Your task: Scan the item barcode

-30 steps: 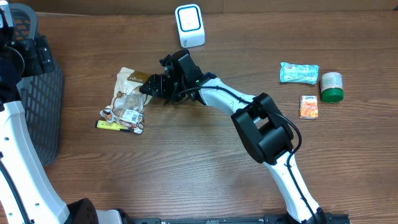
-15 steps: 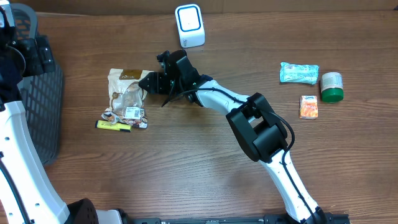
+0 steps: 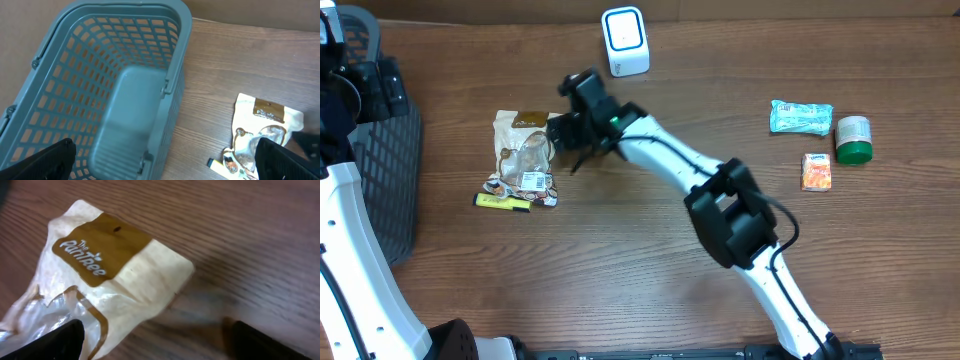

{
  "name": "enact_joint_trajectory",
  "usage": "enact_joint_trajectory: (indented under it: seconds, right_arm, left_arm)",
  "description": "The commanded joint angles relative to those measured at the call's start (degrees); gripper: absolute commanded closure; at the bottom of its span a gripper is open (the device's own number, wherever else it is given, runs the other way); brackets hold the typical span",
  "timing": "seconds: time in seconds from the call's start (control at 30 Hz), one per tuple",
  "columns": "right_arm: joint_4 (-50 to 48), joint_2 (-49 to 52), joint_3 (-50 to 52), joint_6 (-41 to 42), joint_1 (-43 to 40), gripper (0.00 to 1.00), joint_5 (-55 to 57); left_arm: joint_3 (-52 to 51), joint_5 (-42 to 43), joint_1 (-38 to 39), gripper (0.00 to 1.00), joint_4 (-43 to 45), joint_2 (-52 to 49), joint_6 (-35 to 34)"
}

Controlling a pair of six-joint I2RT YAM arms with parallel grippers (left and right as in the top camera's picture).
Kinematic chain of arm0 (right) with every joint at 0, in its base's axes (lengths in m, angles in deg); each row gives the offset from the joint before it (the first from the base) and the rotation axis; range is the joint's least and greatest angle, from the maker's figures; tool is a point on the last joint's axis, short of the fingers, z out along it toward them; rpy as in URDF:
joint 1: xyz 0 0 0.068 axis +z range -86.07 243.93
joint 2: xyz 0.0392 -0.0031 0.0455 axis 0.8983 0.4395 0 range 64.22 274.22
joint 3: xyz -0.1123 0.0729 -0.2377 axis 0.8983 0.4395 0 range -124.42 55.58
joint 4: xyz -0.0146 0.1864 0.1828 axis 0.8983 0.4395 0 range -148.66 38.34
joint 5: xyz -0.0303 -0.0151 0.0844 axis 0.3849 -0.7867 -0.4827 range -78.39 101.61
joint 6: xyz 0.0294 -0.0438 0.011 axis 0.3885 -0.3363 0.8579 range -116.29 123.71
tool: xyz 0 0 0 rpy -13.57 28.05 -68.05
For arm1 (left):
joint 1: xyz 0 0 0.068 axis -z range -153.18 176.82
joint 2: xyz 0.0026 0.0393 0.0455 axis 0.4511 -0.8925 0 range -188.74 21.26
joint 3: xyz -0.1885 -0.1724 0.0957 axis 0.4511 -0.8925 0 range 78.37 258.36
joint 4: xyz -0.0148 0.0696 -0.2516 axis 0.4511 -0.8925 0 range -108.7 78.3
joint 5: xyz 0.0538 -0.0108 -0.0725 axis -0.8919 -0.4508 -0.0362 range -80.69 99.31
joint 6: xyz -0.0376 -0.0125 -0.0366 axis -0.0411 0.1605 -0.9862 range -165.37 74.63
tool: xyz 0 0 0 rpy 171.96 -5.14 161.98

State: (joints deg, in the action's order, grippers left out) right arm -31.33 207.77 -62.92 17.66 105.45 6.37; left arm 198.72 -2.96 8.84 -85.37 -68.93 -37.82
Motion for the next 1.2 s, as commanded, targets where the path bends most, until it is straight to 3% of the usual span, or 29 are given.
enact_joint_trajectory:
  seconds: [0.0, 0.23, 0.43, 0.6, 0.73, 1.0, 1.17]
  right_arm:
    - [-2.1, -0.3, -1.6, -5.5, 6.1, 0.04, 12.7]
    - [-5.2, 1.5, -1.6, -5.4, 11.1, 0.04, 18.4]
    - [0.0, 2.8, -1.6, -2.9, 10.5, 0.03, 25.7]
    - [6.8, 2.5, -1.6, 4.2, 8.1, 0.03, 26.5]
    - [16.2, 1.7, -1.6, 8.5, 5.9, 0.03, 20.2]
    - [37.8, -0.9, -1.6, 15.0, 1.3, 0.04, -9.4]
    - [45.9, -3.0, -1.7, 14.5, 0.7, 0.0, -11.1]
  left_arm:
    - [0.3, -0.1, 0.4, 0.0, 0.2, -0.5, 0.8]
    - [0.3, -0.1, 0.4, 0.0, 0.2, -0.5, 0.8]
    - [0.3, -0.1, 0.4, 0.0, 0.2, -0.5, 0.8]
    - [0.3, -0.1, 0.4, 0.0, 0.2, -0.5, 0.8]
    - [0.3, -0.1, 0.3, 0.0, 0.2, -0.5, 0.8]
    - [0.3, -0.1, 0.4, 0.0, 0.2, -0.5, 0.8]
    - [0.3, -0.1, 0.3, 0.0, 0.2, -0.5, 0.8]
